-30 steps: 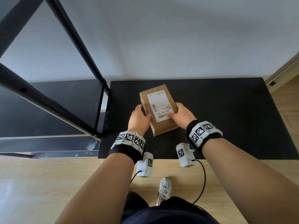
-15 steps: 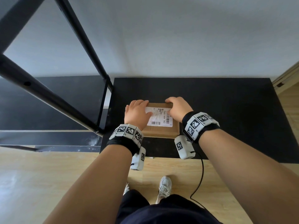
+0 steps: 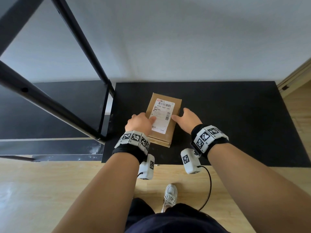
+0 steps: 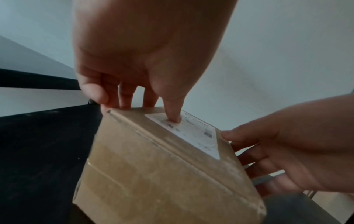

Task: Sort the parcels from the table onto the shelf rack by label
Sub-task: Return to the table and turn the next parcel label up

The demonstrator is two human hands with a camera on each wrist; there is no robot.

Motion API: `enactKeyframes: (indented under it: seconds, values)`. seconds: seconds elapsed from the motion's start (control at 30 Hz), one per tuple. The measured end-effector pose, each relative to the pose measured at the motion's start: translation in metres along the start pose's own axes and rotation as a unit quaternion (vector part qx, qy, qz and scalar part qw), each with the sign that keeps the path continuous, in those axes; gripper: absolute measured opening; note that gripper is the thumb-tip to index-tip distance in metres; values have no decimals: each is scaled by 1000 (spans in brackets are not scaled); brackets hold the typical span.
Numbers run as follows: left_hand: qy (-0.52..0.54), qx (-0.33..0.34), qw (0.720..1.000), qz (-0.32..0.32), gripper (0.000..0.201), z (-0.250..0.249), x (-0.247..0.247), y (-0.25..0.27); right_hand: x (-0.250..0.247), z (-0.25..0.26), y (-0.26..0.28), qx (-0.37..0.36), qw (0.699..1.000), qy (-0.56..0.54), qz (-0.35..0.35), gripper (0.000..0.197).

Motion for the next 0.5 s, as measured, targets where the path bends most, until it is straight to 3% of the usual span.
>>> enactKeyframes:
  seconds: [0.2, 0.33, 0.5]
  values:
    - [133, 30, 991, 19, 45, 1, 5, 3, 13, 0, 0, 8, 998, 3, 58, 50]
    - [200, 55, 978, 2, 39, 1, -2, 9, -1, 7, 2, -9, 999, -7, 34, 45]
    - [268, 99, 955, -78, 40, -14, -34, 17, -35, 31, 16, -59, 997, -47, -18, 40]
Point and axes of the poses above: each hand's wrist, its own y-axis away from the middle knuckle, its own x-axis out of the palm, z = x × y, the point moved 1 cm from there along -y, towards the middle knuckle, and after that the axes turned 8 degrees about x, right-handed, at the moved point
